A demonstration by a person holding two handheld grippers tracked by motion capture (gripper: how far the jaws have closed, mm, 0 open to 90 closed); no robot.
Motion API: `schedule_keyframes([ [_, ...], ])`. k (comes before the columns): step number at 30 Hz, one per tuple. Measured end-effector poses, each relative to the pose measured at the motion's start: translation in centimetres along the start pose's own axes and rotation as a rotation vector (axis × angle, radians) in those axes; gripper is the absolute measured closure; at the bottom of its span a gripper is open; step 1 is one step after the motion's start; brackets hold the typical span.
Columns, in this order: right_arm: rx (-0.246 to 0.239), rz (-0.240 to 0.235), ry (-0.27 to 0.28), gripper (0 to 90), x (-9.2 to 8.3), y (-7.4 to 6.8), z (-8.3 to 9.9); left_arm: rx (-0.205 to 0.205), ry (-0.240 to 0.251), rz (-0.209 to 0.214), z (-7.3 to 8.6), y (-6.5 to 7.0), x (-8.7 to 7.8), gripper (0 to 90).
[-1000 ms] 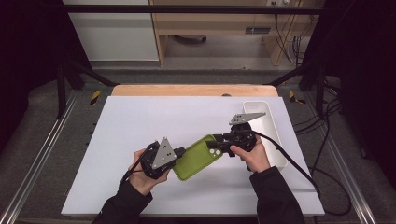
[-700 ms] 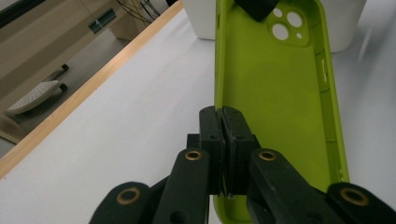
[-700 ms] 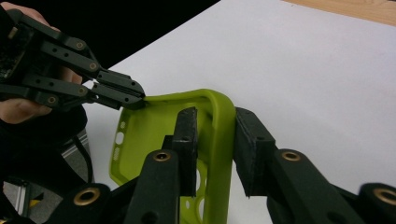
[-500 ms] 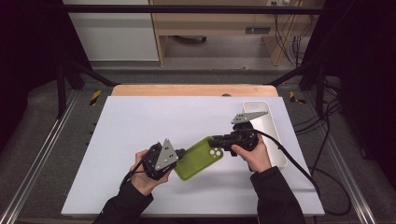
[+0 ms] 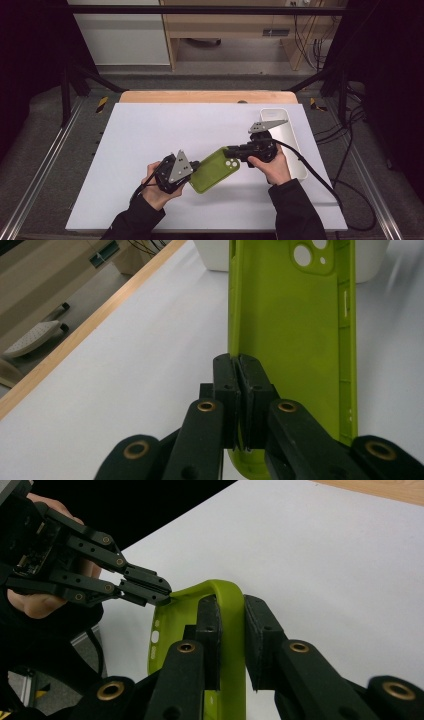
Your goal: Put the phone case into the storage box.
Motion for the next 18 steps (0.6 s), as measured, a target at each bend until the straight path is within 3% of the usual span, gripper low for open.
schedule_keyframes([
  [12, -0.023, 0.018, 0.003, 79.2, 0.08, -0.05, 0.08, -0.01, -0.009, 0.011, 0.08, 0.07, 0.34, 85.8],
  [15, -0.032, 0.032, 0.003, 79.2, 0.03, 0.03, 0.08, -0.031, 0.014, 0.023, -0.04, 0.01, 0.18, 84.5],
  [18, -0.037, 0.043, 0.003, 79.2, -0.1, 0.1, 0.08, -0.055, 0.038, 0.029, -0.24, -0.18, -0.15, 77.1],
])
Point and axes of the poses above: each handheld gripper's, and its own axes: x roughly forward along the jaws, z roughly out of its underside, y roughly to its right, the point moved 5 cm from there along x, roughly forward along the jaws, and after that the axes turned 8 degrees about z, right-handed, at the moved point
